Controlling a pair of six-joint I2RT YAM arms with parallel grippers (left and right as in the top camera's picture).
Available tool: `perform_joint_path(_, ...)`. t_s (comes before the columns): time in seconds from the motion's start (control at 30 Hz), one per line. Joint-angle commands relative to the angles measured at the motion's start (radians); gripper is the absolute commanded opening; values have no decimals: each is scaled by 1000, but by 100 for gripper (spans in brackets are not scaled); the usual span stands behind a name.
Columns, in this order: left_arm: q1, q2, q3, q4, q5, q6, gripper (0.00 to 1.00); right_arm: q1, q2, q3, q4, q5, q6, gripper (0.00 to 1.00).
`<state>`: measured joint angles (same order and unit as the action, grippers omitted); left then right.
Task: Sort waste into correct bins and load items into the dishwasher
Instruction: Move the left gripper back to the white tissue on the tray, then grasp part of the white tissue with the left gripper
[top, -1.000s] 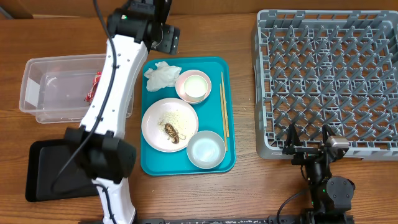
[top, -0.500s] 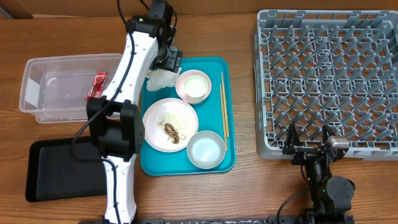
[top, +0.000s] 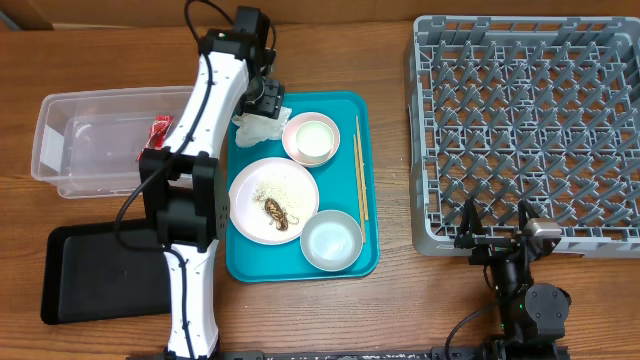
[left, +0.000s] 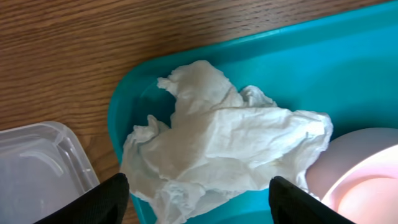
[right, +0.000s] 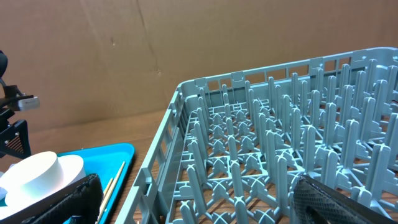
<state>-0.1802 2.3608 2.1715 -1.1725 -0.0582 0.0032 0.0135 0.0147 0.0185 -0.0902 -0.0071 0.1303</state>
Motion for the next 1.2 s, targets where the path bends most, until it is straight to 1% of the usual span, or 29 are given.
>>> perform_joint_path(0.0, 12, 7, 1, 6, 71, 26, 74, -5, -12, -11, 6, 10, -4, 100)
perform_joint_path(0.2, 14, 7, -12, 6, 74, 80, 76, -5, -12, -11, 6, 10, -4, 100)
perform_joint_path(0.47, 16, 7, -50, 35, 64, 80, 76, -5, -12, -11, 6, 10, -4, 100)
perform_joint_path(0.6, 17, 7, -89, 61, 47, 80, 78, -5, -12, -11, 6, 10, -4, 100)
perform_joint_path(0.8, 17, 7, -101, 68, 47, 80, 76, -5, -12, -11, 6, 10, -4, 100)
perform_joint_path(1.07, 17, 7, -181, 101, 47, 80, 75, -5, -12, -11, 6, 10, -4, 100)
perform_joint_path(1.17, 17, 7, -190, 111, 47, 79, 73, -5, -12, -11, 6, 10, -4, 100)
